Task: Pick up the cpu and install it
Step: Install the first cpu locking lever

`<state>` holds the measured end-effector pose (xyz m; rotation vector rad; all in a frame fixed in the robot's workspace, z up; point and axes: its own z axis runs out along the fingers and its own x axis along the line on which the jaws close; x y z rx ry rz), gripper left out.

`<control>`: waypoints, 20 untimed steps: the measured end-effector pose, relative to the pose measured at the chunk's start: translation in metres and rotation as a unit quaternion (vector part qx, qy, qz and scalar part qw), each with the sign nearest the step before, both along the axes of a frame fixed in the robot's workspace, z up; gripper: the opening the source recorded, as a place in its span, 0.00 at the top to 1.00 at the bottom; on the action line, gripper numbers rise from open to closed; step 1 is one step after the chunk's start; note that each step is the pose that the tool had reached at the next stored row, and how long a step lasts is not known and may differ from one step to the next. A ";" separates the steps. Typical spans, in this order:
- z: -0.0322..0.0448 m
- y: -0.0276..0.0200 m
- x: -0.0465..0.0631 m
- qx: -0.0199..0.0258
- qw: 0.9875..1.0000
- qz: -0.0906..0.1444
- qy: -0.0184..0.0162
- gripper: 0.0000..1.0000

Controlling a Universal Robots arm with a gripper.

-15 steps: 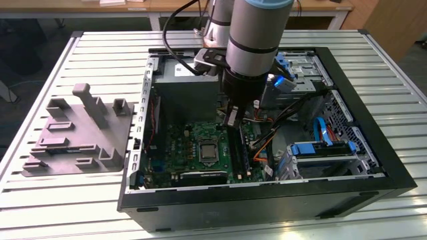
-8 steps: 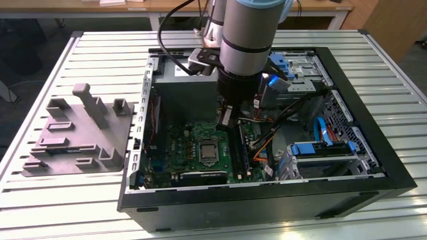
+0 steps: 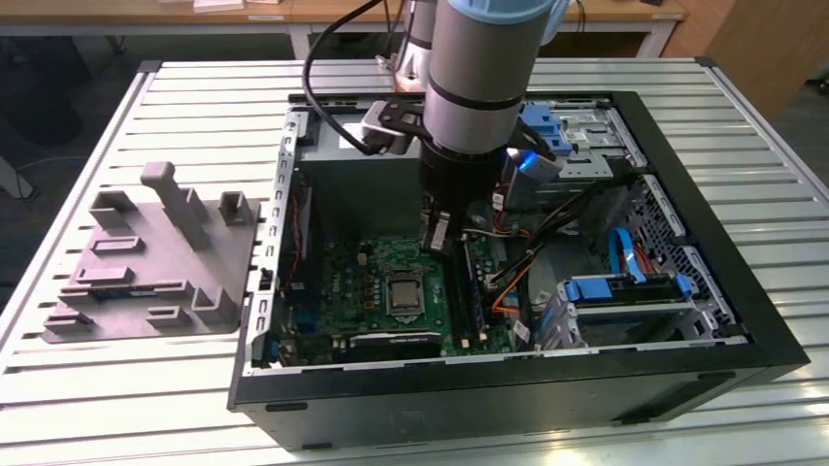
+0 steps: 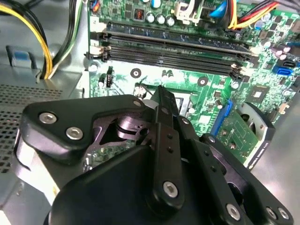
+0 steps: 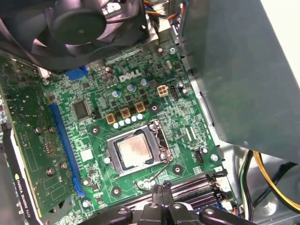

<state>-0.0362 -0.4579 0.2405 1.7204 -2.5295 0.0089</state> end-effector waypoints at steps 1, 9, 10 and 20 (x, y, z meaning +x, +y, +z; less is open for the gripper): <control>0.0000 0.0000 0.000 0.000 1.000 0.000 0.000 0.89; 0.0000 0.0000 0.000 0.000 1.000 0.000 0.000 0.89; -0.0001 -0.0001 0.000 0.000 1.000 0.000 0.000 0.89; -0.0015 -0.0083 -0.005 0.000 1.000 0.013 0.000 0.89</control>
